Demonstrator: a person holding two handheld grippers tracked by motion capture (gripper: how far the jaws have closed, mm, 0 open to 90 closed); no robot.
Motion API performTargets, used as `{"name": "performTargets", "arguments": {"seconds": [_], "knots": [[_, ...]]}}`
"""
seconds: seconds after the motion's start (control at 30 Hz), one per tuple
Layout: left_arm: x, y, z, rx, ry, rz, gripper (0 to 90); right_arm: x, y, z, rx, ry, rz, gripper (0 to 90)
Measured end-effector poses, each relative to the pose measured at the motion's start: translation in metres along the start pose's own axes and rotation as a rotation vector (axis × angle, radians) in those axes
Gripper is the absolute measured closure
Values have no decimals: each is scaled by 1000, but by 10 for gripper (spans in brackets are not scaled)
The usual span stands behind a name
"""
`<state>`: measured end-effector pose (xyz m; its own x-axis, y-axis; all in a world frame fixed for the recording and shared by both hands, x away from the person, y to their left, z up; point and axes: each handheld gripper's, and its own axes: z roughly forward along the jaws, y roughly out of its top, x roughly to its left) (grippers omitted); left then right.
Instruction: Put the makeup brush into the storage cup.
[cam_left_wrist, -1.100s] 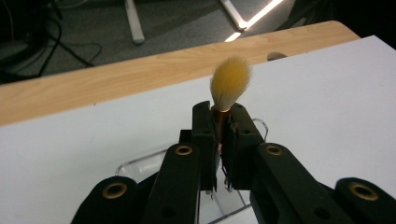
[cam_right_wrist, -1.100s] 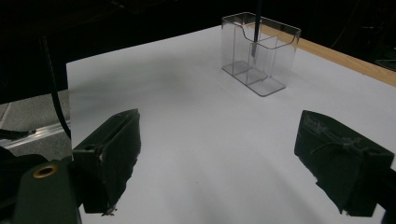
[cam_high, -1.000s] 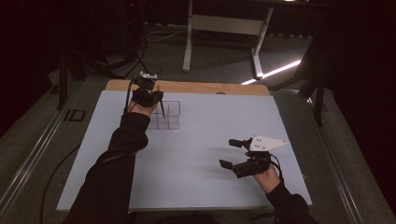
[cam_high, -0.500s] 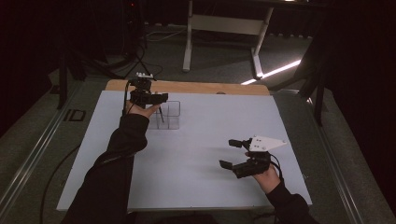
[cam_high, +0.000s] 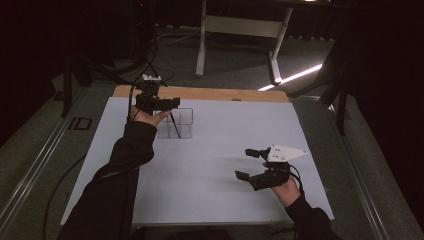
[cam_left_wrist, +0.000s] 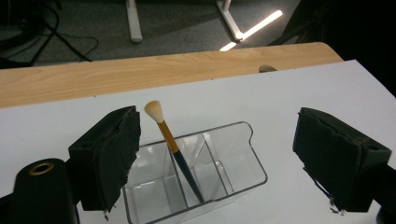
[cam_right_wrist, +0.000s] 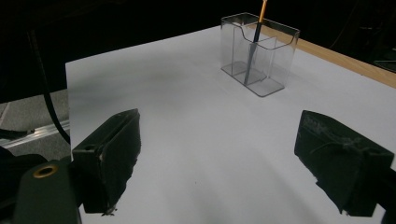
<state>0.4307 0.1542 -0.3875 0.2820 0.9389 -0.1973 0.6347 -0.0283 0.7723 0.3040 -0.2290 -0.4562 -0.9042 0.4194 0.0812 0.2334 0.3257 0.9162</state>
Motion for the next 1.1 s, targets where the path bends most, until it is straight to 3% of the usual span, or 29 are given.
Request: {"name": "performTargets", "arguments": {"seconds": [0.17,0.27,0.4,0.43,0.57,0.8,1.1], "knots": [[-1,-1,-8,-3,-65,31,47,0,0,0,2,-1,0,145],[0,-2,-13,-10,-94,38,44,-1,0,0,-1,-1,2,145],[2,-4,-22,-42,-96,21,15,-1,0,0,-2,-5,3,145],[2,-4,-24,-49,-112,22,14,-1,0,0,0,-8,1,145],[1,-6,-31,-80,-108,40,0,-1,0,0,1,-10,-5,145],[-4,-11,-43,-82,-131,88,0,-1,-1,2,8,-9,-5,145],[-5,-25,-56,-86,-186,106,0,0,-2,3,6,-10,0,144]]}}
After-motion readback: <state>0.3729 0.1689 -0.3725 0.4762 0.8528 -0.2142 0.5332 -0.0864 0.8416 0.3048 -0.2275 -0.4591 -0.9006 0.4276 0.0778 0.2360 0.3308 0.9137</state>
